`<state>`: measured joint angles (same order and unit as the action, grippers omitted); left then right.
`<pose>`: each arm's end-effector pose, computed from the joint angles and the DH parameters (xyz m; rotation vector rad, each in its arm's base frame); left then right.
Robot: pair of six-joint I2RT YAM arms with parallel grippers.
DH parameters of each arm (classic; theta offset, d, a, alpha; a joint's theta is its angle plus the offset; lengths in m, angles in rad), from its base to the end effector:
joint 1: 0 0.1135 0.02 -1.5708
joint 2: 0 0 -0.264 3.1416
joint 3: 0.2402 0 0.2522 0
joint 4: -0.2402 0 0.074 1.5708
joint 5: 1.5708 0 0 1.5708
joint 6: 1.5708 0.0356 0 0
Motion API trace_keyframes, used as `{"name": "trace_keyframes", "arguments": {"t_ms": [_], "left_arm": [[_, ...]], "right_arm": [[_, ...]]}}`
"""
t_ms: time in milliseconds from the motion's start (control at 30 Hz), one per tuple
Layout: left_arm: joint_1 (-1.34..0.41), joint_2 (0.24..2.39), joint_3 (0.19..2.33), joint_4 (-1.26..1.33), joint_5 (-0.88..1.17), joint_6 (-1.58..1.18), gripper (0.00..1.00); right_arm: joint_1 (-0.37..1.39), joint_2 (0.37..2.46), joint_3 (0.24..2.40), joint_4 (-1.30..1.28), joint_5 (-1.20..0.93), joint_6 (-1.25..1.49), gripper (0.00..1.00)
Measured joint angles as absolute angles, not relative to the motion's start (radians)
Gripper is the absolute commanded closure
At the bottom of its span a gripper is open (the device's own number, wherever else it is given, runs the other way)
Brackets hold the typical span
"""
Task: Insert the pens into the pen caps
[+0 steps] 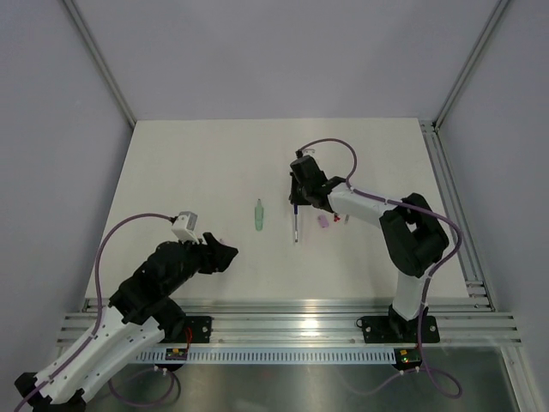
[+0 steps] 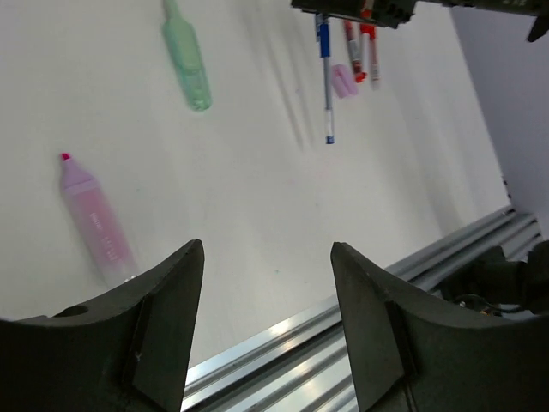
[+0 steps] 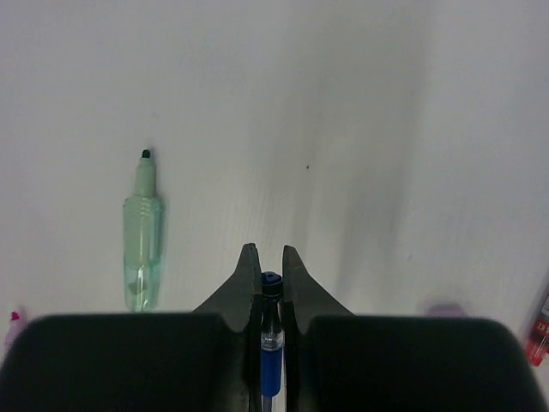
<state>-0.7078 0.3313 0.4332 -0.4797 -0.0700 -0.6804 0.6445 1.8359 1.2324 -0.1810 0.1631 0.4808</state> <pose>0.0850 -0.0695 0.2436 -0.0206 2.0448 -0.8329 0.3249 0.2370 0.2016 -0.1137 2.3684 0.3604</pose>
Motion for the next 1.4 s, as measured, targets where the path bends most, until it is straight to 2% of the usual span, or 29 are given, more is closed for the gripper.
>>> {"name": "trace_keyframes", "arguments": {"t_ms": [300, 400, 567, 700, 833, 1000, 1067, 1167, 1233, 1333, 1400], "left_arm": [[-0.708, 0.396, 0.396, -0.531, -0.255, -0.732, 0.34], [-0.708, 0.433, 0.394, -0.533, -0.297, -0.742, 0.33], [-0.708, 0.501, 0.39, -0.514, -0.312, -0.742, 0.32], [-0.708, 0.607, 0.402, -0.468, -0.31, -0.731, 0.32], [-0.708, 0.77, 0.473, -0.421, -0.307, -0.702, 0.32], [-0.708, 0.965, 0.599, -0.34, -0.294, -0.673, 0.34], [-0.708, 1.0, 0.619, -0.285, -0.273, -0.671, 0.34], [-0.708, 0.981, 0.611, -0.242, -0.244, -0.672, 0.35], [-0.708, 0.93, 0.596, -0.227, -0.228, -0.673, 0.35], [-0.708, 0.786, 0.572, -0.255, -0.213, -0.673, 0.34], [-0.708, 0.65, 0.574, -0.298, -0.212, -0.663, 0.34]], "right_arm": [[0.619, 2.016, 1.358, -0.261, 0.228, 0.418, 0.82], [0.608, 2.027, 1.359, -0.287, 0.237, 0.413, 0.72], [0.604, 2.027, 1.363, -0.297, 0.249, 0.413, 0.48], [0.604, 2.011, 1.362, -0.315, 0.245, 0.408, 0.46], [0.603, 1.908, 1.323, -0.312, 0.222, 0.407, 0.46], [0.603, 1.648, 1.168, -0.238, 0.163, 0.414, 0.61], [0.607, 1.578, 1.118, -0.19, 0.117, 0.423, 0.61], [0.64, 1.587, 1.123, -0.161, 0.098, 0.424, 0.56], [0.692, 1.641, 1.156, -0.171, 0.103, 0.422, 0.48], [0.789, 1.76, 1.24, -0.203, 0.12, 0.418, 0.39], [0.846, 1.835, 1.288, -0.231, 0.138, 0.419, 0.36]]}}
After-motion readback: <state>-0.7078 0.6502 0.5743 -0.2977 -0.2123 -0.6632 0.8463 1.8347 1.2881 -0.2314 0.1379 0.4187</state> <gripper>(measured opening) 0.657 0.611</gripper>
